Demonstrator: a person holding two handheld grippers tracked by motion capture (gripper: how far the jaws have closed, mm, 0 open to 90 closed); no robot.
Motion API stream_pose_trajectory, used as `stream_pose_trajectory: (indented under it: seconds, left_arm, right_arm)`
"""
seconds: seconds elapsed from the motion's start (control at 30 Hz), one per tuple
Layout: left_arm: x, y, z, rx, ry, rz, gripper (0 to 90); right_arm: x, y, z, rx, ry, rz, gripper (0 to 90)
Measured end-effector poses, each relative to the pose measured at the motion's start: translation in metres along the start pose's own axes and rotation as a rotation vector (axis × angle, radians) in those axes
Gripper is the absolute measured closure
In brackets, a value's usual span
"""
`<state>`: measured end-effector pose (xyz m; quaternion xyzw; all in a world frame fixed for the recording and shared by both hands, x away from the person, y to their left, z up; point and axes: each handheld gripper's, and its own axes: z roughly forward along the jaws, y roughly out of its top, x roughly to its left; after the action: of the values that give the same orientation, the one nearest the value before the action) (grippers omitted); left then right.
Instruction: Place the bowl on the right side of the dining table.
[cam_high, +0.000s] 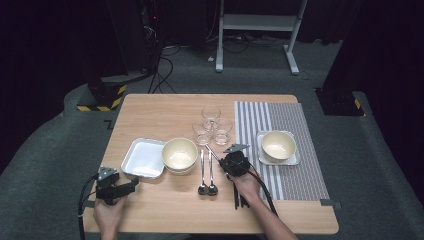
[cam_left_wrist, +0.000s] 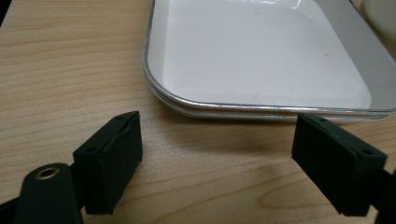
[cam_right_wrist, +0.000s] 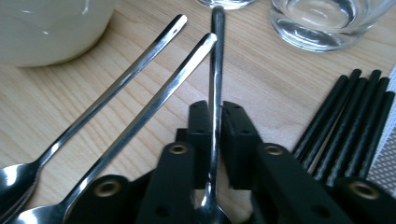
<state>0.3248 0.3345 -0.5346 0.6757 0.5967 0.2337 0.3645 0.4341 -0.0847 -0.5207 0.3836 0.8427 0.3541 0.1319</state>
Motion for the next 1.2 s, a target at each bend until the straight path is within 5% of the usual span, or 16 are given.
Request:
stream_pose_trajectory:
  seconds: [0.27, 0.5, 1.2]
  left_arm:
    - [0.0, 0.0, 0.0, 0.0, 0.001, 0.0, 16.4]
    - [0.0, 0.0, 0.0, 0.0, 0.001, -0.001, 16.4]
    - [-0.001, 0.0, 0.0, 0.0, 0.003, -0.001, 16.4]
  right_arm:
    - [0.002, 0.0, -0.016, -0.024, 0.008, -0.015, 77.5]
    - [0.001, -0.005, -0.007, 0.017, 0.017, -0.025, 81.9]
    - [-0.002, 0.001, 0.0, 0.015, 0.032, -0.023, 84.5]
